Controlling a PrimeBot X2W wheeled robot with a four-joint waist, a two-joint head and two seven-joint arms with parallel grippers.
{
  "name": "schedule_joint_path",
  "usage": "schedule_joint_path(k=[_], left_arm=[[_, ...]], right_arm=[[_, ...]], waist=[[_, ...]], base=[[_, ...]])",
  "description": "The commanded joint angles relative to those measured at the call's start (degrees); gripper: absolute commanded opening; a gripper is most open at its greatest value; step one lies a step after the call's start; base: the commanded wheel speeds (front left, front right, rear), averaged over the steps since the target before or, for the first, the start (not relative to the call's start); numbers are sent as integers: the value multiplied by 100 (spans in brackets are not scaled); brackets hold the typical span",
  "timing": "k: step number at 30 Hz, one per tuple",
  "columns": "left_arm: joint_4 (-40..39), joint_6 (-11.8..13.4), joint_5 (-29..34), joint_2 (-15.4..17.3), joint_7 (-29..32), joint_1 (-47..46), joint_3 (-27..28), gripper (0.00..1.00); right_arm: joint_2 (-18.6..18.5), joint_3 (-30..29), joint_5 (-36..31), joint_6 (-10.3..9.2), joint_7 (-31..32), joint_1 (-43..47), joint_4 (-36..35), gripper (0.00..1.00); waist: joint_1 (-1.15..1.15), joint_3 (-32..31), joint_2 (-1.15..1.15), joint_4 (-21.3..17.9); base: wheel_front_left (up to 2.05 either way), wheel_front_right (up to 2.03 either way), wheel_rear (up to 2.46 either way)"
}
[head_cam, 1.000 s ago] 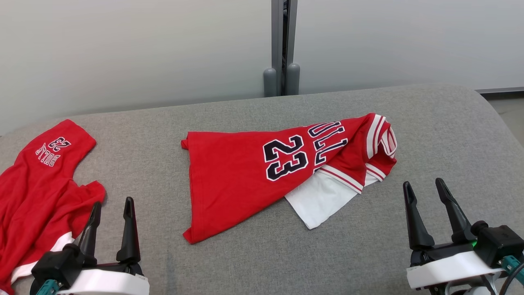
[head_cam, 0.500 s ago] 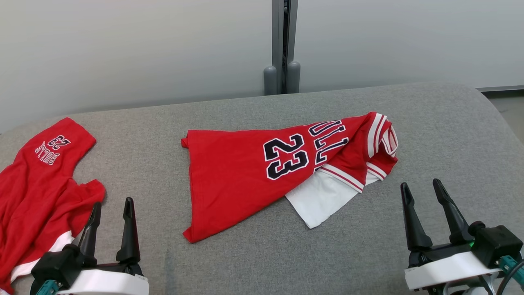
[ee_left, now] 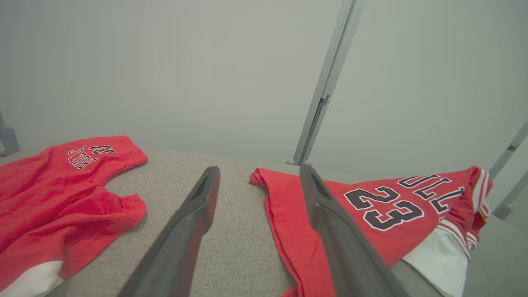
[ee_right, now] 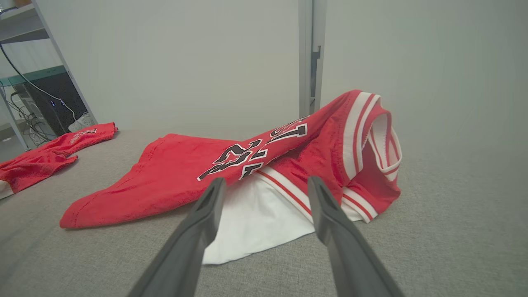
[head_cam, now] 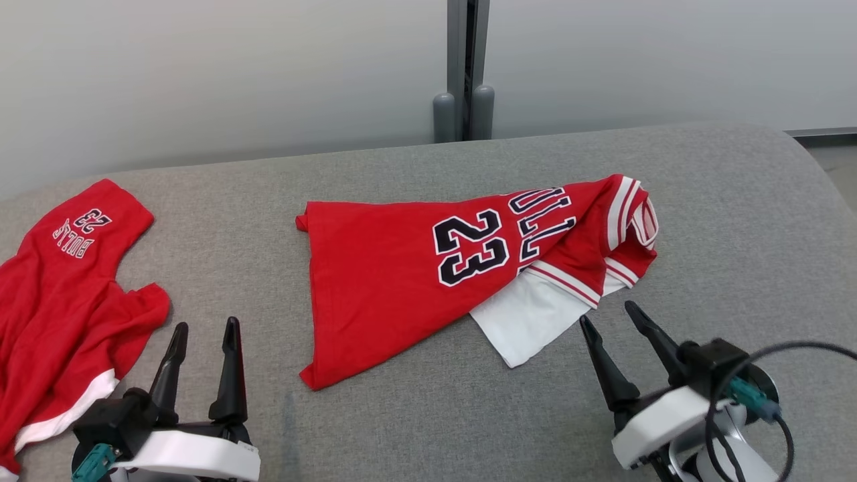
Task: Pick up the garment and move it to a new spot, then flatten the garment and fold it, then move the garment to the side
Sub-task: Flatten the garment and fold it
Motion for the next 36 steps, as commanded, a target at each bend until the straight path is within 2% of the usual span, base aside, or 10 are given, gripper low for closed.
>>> schedule_joint_path(k=[1, 10, 15, 24, 29, 30, 31, 32, 33, 36], left_arm=[[41, -30, -37, 17, -16, -127, -38, 100], [210, -57, -108, 16, -16, -267, -144, 100], [274, -65, -179, 15, -16, -378, -276, 100], [331, -74, -221, 15, -16, -402, -347, 100], [359, -82, -204, 16, -16, -409, -319, 100], [368, -84, -202, 14, -16, -409, -314, 100], [379, -85, -199, 15, -16, -406, -309, 100], [389, -88, -197, 15, -16, -399, -302, 100], [396, -90, -193, 14, -16, -390, -303, 100], [422, -86, -180, 16, -16, -363, -300, 100]], right_arm=[[-96, 155, 72, 10, 69, -300, 181, 100], [-169, 1251, 843, 11, 1617, -1270, 1258, 100], [-137, 1598, 1103, 11, 2460, -1676, 1817, 100], [-87, 1530, 1049, 6, 2999, -1915, 2652, 100], [-10, 1361, 876, 4, 3009, -1972, 2980, 98], [4, 1340, 855, 4, 2975, -1984, 3009, 53], [18, 1325, 828, 4, 2923, -1988, 3016, 32], [40, 1309, 805, 5, 2872, -1985, 3008, 4], [60, 1292, 773, 6, 2811, -1979, 3006, 0], [100, 1249, 707, 7, 2652, -1968, 3006, 0]], waist=[[0, 64, 0, 64], [0, 214, 0, 466], [0, 278, 0, 763], [0, 361, 0, 1113], [0, 364, 0, 1171], [0, 355, 0, 1171], [0, 344, 0, 1166], [0, 329, 0, 1158], [0, 314, 0, 1146], [0, 267, 0, 1101]], base=[[0, 0, 0], [0, 0, 0], [0, 0, 0], [0, 0, 0], [0, 0, 0], [0, 0, 0], [0, 0, 0], [0, 0, 0], [0, 0, 0], [0, 0, 0]])
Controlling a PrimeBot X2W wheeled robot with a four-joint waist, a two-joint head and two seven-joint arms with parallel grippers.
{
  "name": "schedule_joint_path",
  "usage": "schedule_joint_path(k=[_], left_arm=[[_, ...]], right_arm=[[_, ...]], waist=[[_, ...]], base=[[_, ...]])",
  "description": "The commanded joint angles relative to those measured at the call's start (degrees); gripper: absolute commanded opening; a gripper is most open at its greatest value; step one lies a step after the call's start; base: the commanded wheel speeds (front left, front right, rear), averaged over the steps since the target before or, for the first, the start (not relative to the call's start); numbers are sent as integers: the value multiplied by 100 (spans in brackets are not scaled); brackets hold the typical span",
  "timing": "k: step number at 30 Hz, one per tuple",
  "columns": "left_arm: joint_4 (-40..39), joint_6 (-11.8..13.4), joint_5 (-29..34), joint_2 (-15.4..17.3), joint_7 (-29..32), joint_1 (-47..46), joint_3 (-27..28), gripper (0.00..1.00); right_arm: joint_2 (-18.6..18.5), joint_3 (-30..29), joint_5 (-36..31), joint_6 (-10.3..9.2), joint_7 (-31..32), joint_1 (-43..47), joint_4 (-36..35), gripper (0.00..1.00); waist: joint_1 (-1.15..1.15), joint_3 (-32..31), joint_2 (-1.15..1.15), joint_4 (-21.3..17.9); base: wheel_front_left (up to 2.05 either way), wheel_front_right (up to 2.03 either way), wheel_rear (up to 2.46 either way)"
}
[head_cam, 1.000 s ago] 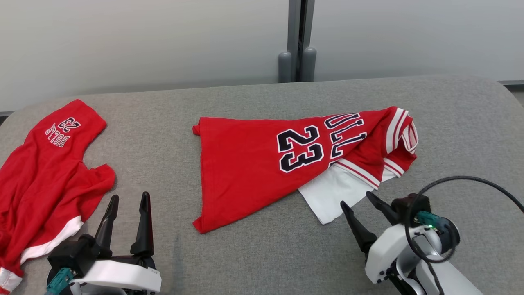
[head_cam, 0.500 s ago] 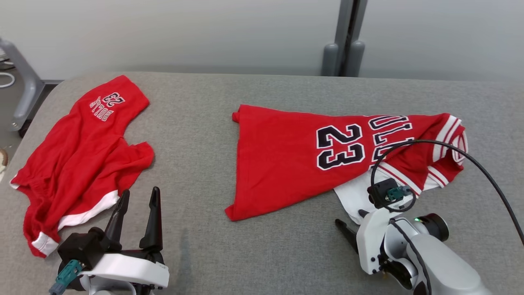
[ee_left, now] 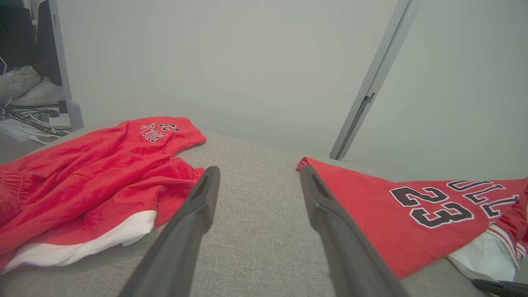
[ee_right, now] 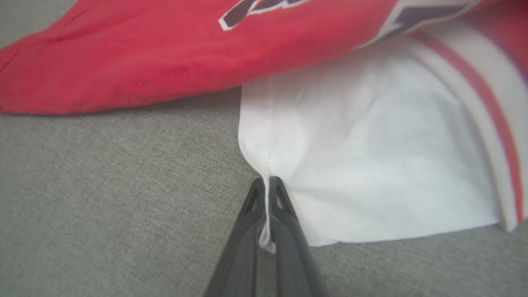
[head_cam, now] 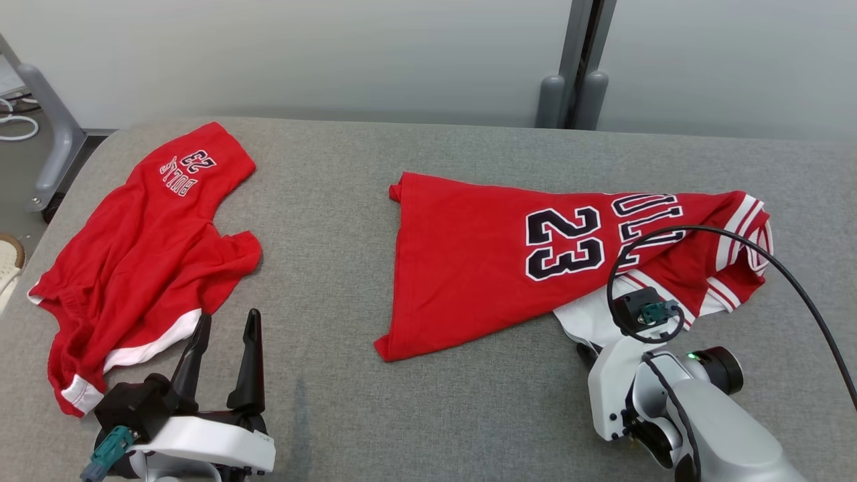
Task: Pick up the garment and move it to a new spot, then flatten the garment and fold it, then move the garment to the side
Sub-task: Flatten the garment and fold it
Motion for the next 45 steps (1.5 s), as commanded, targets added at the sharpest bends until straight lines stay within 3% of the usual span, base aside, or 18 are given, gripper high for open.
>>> schedule_joint_path(k=[1, 6, 11, 15, 25, 30, 35, 45], left_arm=[[12, -14, 31, 20, -16, -33, 27, 100], [10, -24, 57, 21, -16, 14, 75, 100], [-1, -31, 121, 23, -16, 78, 107, 100], [-3, -40, 163, 21, -16, 107, 135, 100], [22, -44, 178, 22, -17, 101, 181, 100], [37, -49, 178, 21, -17, 78, 192, 100], [68, -56, 192, 21, -17, 34, 207, 100], [178, -57, 228, 21, -17, -12, 177, 100]], right_arm=[[0, -9, -55, 1, -49, 120, 57, 0], [48, -67, -91, 1, -414, 107, -118, 0], [-180, 135, 104, 1, -925, 206, -827, 0], [-656, 334, 362, 1, -1070, 369, -1629, 0], [-2348, 214, 1182, 1, -856, 1308, -3879, 0], [-2815, 83, 1441, 2, -588, 1874, -4442, 0], [-3164, -214, 1642, 2, -299, 2496, -4757, 0], [-3393, -523, 2028, 1, 235, 3147, -4565, 0]], waist=[[0, -24, 0, -29], [0, -100, 0, -150], [0, -201, 0, -416], [0, -242, 0, -630], [0, -182, 0, -943], [0, -141, 0, -980], [0, -102, 0, -1001], [0, -107, 0, -957]], base=[[0, 0, 0], [0, 0, 0], [0, 0, 0], [0, 0, 0], [0, 0, 0], [0, 0, 0], [0, 0, 0], [0, 0, 0]])
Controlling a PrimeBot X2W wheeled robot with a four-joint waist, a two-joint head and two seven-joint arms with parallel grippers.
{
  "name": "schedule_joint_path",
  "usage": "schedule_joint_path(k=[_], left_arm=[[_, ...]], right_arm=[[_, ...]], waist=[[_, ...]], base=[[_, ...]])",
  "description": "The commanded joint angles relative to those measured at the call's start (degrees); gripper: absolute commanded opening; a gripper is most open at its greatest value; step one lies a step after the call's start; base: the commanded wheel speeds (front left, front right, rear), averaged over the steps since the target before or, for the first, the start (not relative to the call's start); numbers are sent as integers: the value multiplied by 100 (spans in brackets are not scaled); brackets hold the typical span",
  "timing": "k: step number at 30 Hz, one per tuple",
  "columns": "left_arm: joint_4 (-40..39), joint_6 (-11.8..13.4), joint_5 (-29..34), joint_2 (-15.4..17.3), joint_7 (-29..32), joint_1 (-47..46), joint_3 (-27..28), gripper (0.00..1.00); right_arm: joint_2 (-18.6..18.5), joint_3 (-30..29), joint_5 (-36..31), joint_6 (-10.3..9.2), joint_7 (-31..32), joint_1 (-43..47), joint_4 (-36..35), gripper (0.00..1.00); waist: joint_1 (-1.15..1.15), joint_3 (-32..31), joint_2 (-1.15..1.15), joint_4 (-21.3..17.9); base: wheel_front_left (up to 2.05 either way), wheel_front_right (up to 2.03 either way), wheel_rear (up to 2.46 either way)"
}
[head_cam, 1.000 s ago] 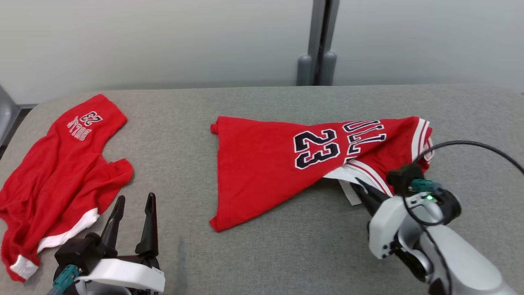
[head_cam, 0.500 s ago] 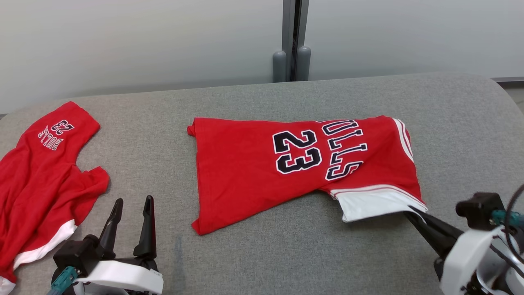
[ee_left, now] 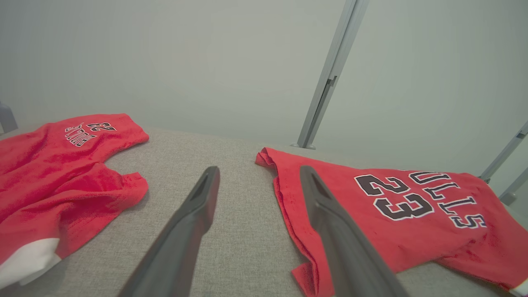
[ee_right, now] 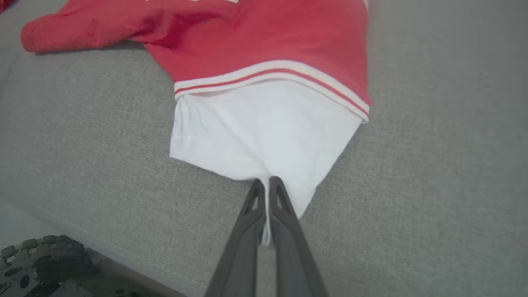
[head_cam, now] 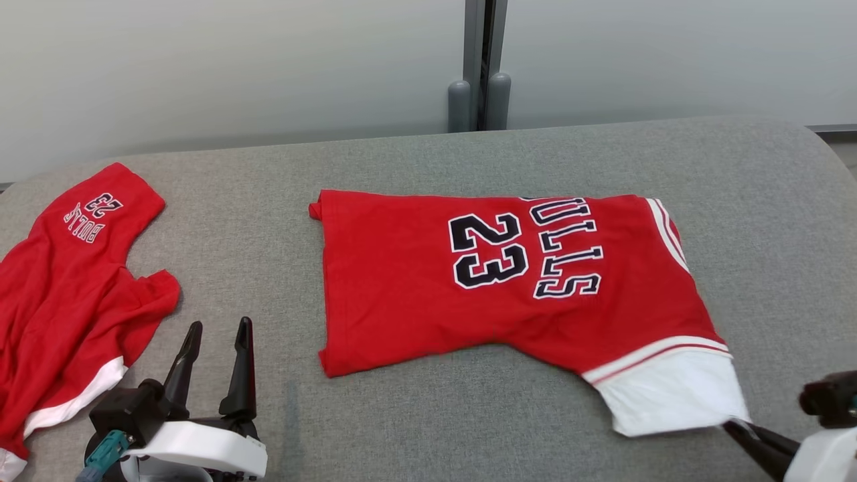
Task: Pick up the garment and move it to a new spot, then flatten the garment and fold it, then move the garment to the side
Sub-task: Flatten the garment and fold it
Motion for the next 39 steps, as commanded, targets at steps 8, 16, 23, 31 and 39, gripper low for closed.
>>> schedule_joint_path(k=[8, 16, 23, 31, 39], left_arm=[[71, -21, 13, 36, -17, -75, -21, 100], [121, -21, -11, 65, -17, -63, -56, 100], [140, -22, -2, 75, -17, 28, -57, 100], [116, -22, 37, 72, -17, 71, -41, 100], [79, -22, 52, 68, -17, 141, -66, 100]], right_arm=[[189, -249, -22, 0, 236, 141, 671, 0], [528, -260, -389, 0, -154, -86, 1132, 85], [652, -387, -705, 0, -513, -252, 1132, 100], [950, -1104, -1388, 0, -1227, -299, 717, 100], [2043, -2073, -2300, 0, -2235, -168, 342, 100]], waist=[[0, 11, 0, 70], [0, -31, 0, 80], [0, -129, 0, 38], [0, -245, 0, -8], [0, -381, 0, 20]], base=[[0, 0, 0], [0, 0, 0], [0, 0, 0], [0, 0, 0], [0, 0, 0]])
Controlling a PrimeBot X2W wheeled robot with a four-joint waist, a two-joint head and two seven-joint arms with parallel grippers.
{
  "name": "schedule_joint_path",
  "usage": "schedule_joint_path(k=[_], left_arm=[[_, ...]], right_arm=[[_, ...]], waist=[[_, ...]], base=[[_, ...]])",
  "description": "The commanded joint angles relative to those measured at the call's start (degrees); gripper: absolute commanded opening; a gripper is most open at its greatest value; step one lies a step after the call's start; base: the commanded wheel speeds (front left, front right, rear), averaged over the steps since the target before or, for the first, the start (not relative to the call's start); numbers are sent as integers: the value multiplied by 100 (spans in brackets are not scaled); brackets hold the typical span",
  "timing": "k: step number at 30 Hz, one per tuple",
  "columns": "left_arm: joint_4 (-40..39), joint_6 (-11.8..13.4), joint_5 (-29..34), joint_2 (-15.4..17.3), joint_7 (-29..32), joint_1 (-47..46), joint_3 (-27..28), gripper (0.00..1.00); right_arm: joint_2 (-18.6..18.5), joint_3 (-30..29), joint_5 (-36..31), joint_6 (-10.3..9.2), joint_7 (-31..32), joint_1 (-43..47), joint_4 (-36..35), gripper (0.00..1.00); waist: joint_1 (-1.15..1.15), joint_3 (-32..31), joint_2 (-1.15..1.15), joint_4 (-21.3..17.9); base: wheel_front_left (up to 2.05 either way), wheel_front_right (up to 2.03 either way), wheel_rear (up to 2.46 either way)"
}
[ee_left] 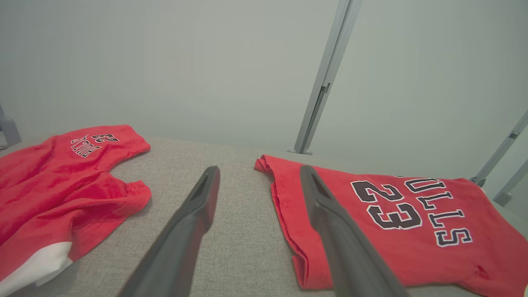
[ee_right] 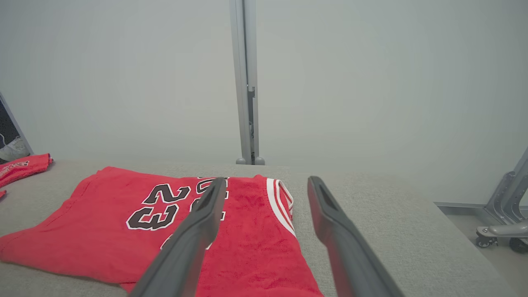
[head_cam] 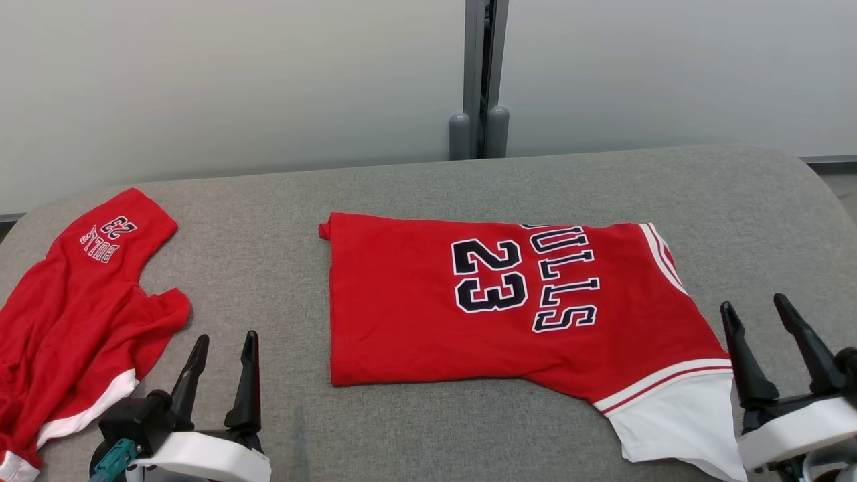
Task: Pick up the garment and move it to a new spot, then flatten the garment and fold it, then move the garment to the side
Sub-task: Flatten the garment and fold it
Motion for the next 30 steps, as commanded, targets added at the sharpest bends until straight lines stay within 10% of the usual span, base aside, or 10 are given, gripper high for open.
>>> schedule_joint_path(k=[1, 11, 30], left_arm=[[-22, -22, 12, 34, -17, 46, -4, 100], [-96, -22, 8, 24, -17, 21, 8, 100], [-147, -22, -30, -4, -17, -145, -114, 100]], right_arm=[[104, -49, -93, 2, -142, 68, -2, 100], [971, -61, -483, 2, -674, -124, 50, 100], [1153, -161, -596, 2, -661, -105, -102, 100]], waist=[[0, -18, 0, 14], [0, -47, 0, 42], [0, 99, 0, 183]], base=[[0, 0, 0], [0, 0, 0], [0, 0, 0]])
